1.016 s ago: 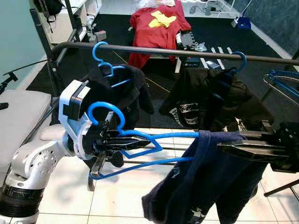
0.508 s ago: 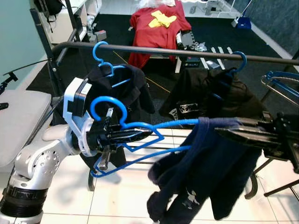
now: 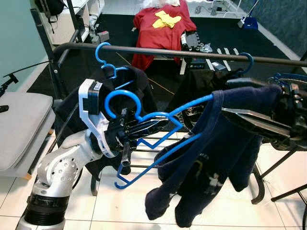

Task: Hang hanger

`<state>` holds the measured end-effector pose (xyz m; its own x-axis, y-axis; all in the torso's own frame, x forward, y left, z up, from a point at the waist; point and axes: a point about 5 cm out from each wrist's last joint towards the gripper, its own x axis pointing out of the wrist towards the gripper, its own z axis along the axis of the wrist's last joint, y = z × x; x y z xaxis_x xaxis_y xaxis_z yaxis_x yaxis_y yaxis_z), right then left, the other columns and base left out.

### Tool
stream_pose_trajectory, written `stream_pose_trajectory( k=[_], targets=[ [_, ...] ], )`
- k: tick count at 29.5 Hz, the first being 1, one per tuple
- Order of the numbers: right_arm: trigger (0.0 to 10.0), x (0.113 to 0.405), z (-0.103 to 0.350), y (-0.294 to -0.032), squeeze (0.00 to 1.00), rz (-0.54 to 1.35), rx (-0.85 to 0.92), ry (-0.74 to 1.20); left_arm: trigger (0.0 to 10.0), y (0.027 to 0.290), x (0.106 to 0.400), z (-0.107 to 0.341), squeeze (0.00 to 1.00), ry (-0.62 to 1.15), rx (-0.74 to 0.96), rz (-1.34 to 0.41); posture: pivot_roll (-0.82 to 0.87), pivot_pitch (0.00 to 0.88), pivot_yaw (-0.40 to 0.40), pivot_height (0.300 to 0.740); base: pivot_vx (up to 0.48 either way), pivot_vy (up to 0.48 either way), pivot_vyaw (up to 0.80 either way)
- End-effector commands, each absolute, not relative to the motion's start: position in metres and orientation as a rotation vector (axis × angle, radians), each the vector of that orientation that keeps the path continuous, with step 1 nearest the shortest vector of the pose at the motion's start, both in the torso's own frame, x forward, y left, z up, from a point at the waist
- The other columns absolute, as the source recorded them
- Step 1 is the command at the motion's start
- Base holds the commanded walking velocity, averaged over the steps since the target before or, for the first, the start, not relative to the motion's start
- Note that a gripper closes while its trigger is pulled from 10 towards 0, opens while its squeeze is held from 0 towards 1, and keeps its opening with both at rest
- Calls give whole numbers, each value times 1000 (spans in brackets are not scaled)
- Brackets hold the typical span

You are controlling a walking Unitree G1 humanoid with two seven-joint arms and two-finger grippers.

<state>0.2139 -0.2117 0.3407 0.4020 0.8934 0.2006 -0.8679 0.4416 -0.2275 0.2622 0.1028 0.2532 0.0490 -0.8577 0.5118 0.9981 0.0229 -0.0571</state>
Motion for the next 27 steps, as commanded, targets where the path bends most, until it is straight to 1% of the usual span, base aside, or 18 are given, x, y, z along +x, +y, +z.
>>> stream_pose_trajectory(
  k=[1, 3, 8, 11, 12, 13, 14, 15, 17, 18, 21, 22, 24, 27],
  targets=[
    [10000, 216, 346, -213, 1000, 1093, -69, -357, 0, 105, 260, 262, 0, -442, -475, -1500, -91, 134, -18, 740, 0, 0, 0],
    [10000, 218, 357, -220, 1000, 1042, -24, -438, 0, 108, 261, 263, 0, -446, -477, -1491, -90, 134, -19, 740, 0, 0, 0],
    [10000, 219, 365, -232, 1000, 967, -17, -484, 0, 112, 262, 263, 0, -447, -470, -1480, -90, 134, -22, 740, 0, 0, 0],
    [10000, 223, 368, -258, 1000, 786, -11, -504, 0, 118, 264, 266, 0, -460, -453, -1459, -94, 136, -22, 740, 0, 0, 0],
    [10000, 223, 368, -258, 1000, 786, -11, -504, 0, 118, 264, 266, 0, -460, -453, -1459, -94, 136, -22, 740, 0, 0, 0],
    [10000, 224, 366, -263, 667, 752, -9, -497, 0, 119, 264, 268, 0, -465, -452, -1454, -95, 137, -23, 740, 0, 0, 0],
    [10000, 223, 361, -265, 0, 735, -17, -471, 0, 120, 264, 270, 0, -474, -451, -1452, -95, 137, -23, 740, 0, 0, 0],
    [10000, 223, 361, -265, 0, 735, -17, -471, 0, 120, 264, 270, 0, -474, -451, -1452, -95, 137, -23, 740, 0, 0, 0],
    [10000, 222, 343, -263, 0, 756, -31, -391, 0, 120, 262, 274, 0, -493, -456, -1459, -99, 139, -22, 740, 0, 0, 0],
    [10000, 222, 343, -263, 0, 756, -31, -391, 0, 120, 262, 274, 0, -493, -456, -1459, -99, 139, -22, 740, 0, 0, 0],
    [10000, 216, 316, -246, 0, 883, -11, -283, 0, 117, 259, 278, 0, -503, -456, -1485, -94, 138, -19, 740, 0, 0, 0],
    [10000, 216, 316, -246, 0, 883, -11, -283, 0, 117, 259, 278, 0, -503, -456, -1485, -94, 138, -19, 740, 0, 0, 0],
    [10000, 213, 310, -238, 0, 951, 12, -258, 0, 116, 258, 279, 0, -504, -455, -1498, -92, 137, -19, 740, 0, 0, 0],
    [10000, 213, 308, -236, 0, 965, 13, -252, 0, 115, 257, 279, 0, -505, -454, -1504, -92, 137, -19, 740, 0, 0, 0]
  ],
)
